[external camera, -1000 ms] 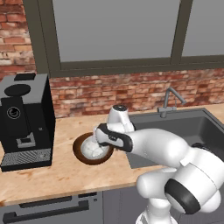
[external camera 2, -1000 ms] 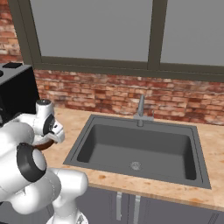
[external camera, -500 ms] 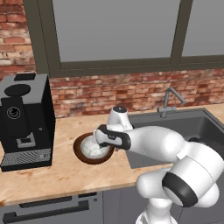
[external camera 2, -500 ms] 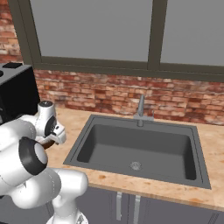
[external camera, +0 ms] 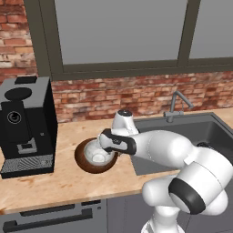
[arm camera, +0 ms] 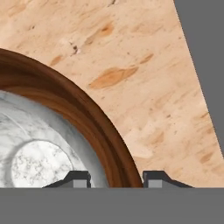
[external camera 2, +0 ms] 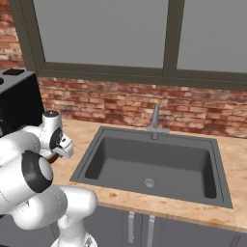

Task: Pick up the bowls on the counter and stack them on top of one another in the open cabinet. Place the smaller bowl on top of the larger bowl.

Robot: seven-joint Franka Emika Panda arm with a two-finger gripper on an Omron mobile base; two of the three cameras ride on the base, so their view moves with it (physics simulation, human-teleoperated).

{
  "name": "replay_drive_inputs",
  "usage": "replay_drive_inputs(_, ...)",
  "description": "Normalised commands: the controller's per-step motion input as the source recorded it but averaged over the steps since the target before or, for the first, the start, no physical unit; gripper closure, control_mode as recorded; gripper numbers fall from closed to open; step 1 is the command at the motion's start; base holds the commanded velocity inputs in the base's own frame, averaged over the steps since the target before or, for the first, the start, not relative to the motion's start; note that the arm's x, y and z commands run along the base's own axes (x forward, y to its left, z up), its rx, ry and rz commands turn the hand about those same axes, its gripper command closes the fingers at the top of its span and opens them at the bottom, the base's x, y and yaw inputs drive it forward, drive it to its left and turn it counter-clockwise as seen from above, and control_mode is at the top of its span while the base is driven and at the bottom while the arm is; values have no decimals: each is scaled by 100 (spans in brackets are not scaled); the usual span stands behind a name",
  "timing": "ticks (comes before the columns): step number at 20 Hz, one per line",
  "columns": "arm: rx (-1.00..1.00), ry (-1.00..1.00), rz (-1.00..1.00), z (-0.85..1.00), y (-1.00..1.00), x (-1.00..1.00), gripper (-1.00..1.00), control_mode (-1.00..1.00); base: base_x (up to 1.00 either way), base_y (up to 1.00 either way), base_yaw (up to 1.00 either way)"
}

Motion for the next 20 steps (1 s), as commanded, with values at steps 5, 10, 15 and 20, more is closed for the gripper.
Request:
replay_drive_inputs(5, 0, -2, 0, 7, 0, 0, 100, -100, 0, 0, 0)
replay_drive_inputs(10, 1, 0, 0, 42, -1, -1, 100, -100, 0, 0, 0)
replay_drive_inputs(15, 1, 0, 0, 65, -10, -12, 100, -100, 0, 0, 0)
replay_drive_inputs(20, 2, 0, 0, 70, -25, -36, 100, -100, 0, 0, 0)
